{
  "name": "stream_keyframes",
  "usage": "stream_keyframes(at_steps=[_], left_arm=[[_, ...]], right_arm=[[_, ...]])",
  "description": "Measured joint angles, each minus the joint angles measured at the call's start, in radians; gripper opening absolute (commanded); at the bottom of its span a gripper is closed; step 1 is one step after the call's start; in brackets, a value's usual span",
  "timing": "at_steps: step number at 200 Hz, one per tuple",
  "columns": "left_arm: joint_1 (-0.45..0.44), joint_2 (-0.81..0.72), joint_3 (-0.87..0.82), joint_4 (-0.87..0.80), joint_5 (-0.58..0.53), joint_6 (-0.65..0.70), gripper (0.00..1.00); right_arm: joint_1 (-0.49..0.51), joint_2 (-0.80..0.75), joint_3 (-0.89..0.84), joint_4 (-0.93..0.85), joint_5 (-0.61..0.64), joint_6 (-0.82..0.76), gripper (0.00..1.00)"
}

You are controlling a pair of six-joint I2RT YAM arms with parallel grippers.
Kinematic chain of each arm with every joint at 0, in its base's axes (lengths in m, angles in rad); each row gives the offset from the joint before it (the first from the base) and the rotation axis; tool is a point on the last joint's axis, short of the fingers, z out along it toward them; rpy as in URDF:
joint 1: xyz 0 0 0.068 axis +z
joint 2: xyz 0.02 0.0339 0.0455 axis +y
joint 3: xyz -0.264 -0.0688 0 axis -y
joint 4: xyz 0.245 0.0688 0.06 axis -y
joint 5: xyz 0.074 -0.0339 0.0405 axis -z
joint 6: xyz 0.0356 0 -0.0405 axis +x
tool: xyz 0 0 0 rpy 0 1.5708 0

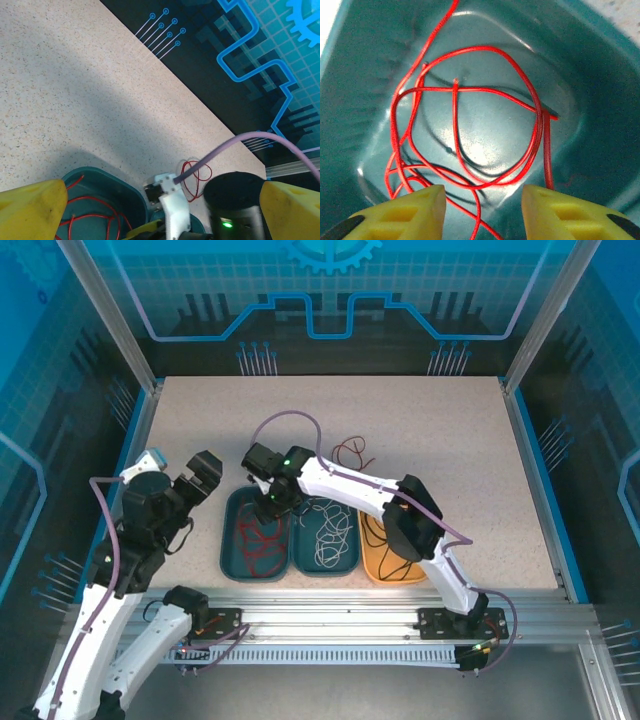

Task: Untangle the cables

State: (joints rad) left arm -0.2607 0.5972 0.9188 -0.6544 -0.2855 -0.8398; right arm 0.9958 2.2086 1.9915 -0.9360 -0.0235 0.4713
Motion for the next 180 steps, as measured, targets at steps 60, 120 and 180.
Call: stream_keyframes(at_steps=[60, 120, 180], left_arm=[[0.002, -0.002, 0.000, -0.008, -0.010, 0.001, 0.99], [0.002, -0.003, -0.006, -0.022, -0.010, 0.003, 0.99], [0.002, -0.003, -0.023, -0.021, -0.010, 0.003, 0.99]], right_arm=[[-0.003, -0.181, -0.003, 0.001, 0.091, -0.021, 0.53], [-0.163, -0.300, -0.142, 0.018, 0.176, -0.023, 0.53], [-0.428, -0.300, -0.285, 0.077, 0.192, -0.045, 0.60]])
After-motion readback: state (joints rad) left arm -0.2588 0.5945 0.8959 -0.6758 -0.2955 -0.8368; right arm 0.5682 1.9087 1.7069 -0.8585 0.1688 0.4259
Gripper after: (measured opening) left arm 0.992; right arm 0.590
